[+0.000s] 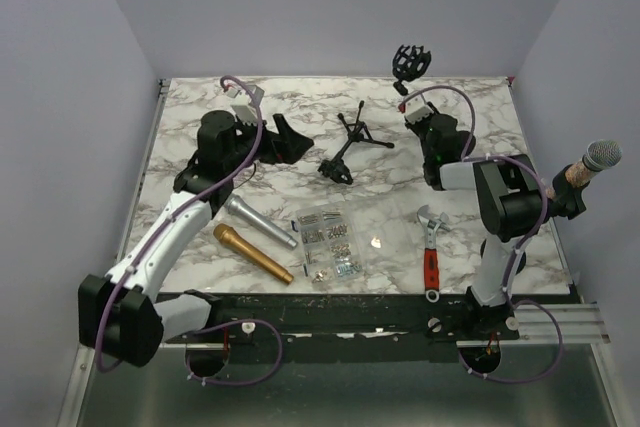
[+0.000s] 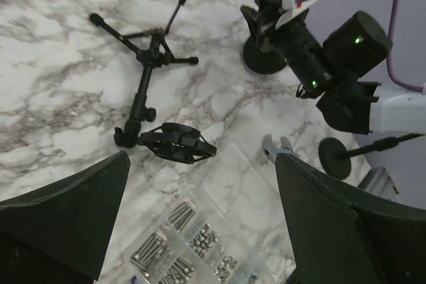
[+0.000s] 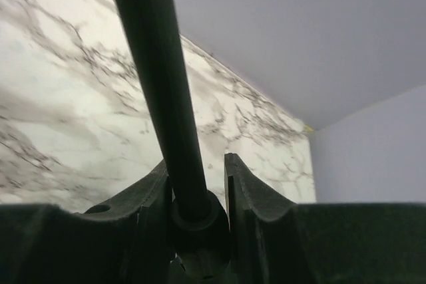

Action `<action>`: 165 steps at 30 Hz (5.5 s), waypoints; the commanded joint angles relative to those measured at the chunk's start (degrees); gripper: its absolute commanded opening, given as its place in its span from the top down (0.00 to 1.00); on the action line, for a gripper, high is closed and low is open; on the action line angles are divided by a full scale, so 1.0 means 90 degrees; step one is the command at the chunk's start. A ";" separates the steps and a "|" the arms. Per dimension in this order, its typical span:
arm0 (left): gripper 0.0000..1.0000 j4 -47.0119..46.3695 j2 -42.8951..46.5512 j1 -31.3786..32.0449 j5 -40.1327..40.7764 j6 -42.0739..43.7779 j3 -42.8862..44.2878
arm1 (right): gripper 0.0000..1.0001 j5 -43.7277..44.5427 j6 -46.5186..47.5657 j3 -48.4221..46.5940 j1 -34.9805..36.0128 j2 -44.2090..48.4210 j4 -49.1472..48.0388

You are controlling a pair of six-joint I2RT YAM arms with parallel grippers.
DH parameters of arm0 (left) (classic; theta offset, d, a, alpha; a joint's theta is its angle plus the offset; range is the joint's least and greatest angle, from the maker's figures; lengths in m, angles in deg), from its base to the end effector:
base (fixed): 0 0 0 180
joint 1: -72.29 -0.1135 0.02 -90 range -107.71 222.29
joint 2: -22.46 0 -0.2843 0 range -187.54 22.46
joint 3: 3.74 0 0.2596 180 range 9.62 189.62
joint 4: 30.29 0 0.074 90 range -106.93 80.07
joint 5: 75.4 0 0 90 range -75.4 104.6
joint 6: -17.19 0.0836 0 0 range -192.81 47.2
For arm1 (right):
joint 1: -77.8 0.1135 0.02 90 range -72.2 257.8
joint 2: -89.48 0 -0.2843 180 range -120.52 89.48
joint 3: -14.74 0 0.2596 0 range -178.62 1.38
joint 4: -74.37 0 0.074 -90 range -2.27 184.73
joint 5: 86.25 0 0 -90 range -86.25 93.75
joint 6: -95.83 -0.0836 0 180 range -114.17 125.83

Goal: Remove the microphone from the stand

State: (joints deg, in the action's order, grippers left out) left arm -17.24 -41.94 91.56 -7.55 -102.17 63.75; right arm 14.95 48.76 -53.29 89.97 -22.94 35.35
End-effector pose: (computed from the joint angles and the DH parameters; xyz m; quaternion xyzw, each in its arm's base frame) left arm 0.2780 -0.1306 0.3577 0.0570 0.7595 -0.3939 0.5145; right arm 0.4621 0.0831 0.1801 -0.2821 0.6829 -0.2473 0.6269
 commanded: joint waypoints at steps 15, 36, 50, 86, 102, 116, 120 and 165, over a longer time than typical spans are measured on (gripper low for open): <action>0.10 -0.0203 -0.0823 0.0056 -0.1651 -0.0371 0.0270 | 0.99 -0.1620 -0.3553 -0.1460 -0.0158 -0.1556 -0.3349; 0.09 -0.0121 -0.0346 0.0056 -0.1727 -0.0467 0.0265 | 0.40 -0.0396 -0.3783 0.0570 -0.0190 -0.0366 -0.2828; 0.09 -0.0176 -0.0305 0.0056 -0.1835 -0.0559 0.0236 | 0.00 0.0638 -0.4198 0.1787 -0.0192 0.2054 0.0905; 0.06 0.0364 0.0733 -0.0002 -0.0377 0.0146 0.0361 | 0.06 -0.3260 0.4229 -0.1669 0.1690 0.1292 0.6525; 0.06 0.0065 0.0528 -0.0367 -0.0969 -0.0332 0.0260 | 0.08 -0.2916 0.5578 -0.3355 0.2084 -0.0870 0.7184; 0.06 -0.0269 0.0353 -0.0578 -0.1251 -0.0692 0.0146 | 0.12 -0.3032 0.5697 -0.3973 0.2061 -0.1680 0.7615; 0.06 -0.0370 0.0279 -0.0624 -0.1377 -0.0850 0.0114 | 0.12 -0.2985 0.5778 -0.3720 0.2066 -0.1683 0.7252; 0.07 -0.0621 0.0193 -0.0759 -0.1602 -0.1132 0.0001 | 0.24 -0.1848 0.3198 -0.4538 0.2213 -0.1991 0.6249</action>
State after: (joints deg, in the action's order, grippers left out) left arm -21.11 -40.28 85.00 -20.45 -111.94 64.38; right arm -7.45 63.71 -93.27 109.66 -39.38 84.85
